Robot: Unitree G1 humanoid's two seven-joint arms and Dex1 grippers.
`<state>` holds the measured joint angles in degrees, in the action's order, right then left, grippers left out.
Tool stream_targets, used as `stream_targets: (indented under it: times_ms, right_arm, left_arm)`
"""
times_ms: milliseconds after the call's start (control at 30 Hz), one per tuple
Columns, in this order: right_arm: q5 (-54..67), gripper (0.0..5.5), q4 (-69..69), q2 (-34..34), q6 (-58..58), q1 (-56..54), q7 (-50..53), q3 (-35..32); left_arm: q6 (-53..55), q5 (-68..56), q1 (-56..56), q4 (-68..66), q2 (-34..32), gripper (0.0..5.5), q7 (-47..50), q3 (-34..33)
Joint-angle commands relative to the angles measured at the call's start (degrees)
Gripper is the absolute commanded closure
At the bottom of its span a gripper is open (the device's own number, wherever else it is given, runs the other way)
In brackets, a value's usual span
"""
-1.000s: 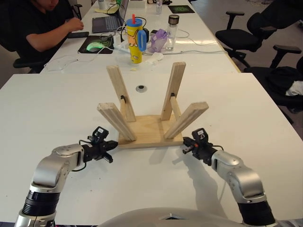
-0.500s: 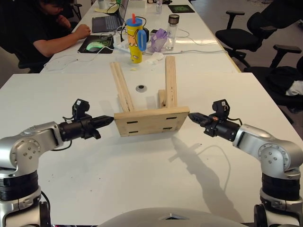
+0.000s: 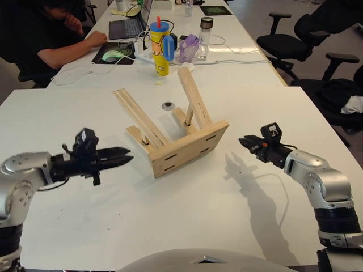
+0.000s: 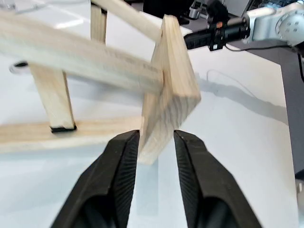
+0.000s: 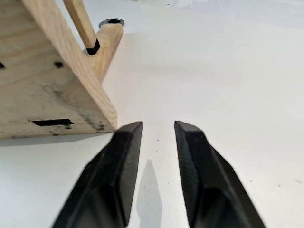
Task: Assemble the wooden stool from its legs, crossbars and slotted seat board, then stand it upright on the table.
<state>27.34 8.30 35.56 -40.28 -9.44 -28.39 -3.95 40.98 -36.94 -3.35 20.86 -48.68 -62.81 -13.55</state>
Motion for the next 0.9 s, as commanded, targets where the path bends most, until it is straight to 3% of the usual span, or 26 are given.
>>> stream_targets:
  times_ms: [33,567,767,900]
  right_arm:
    - [-1.91,3.60,-0.81,-0.79,1.59,2.00,-0.74,0.29]
    - [-1.79,1.16,-5.55,-5.56,3.20,-0.32,-2.65,-1.57]
    - [-3.08,0.17,-5.84,-6.51,3.80,-0.01,-3.38,0.29]
    - [-3.06,0.10,-5.63,-7.73,3.78,0.27,-3.15,1.17]
  left_arm:
    - [-2.12,0.11,-3.26,2.73,0.90,3.52,1.37,-0.64]
    - [-18.60,13.24,-2.19,-2.50,11.52,1.20,9.38,14.54]
    - [-20.55,15.20,-0.93,-3.86,15.51,1.15,12.28,17.88]
    - [-21.27,14.90,1.18,-5.30,17.65,1.32,12.90,18.21]
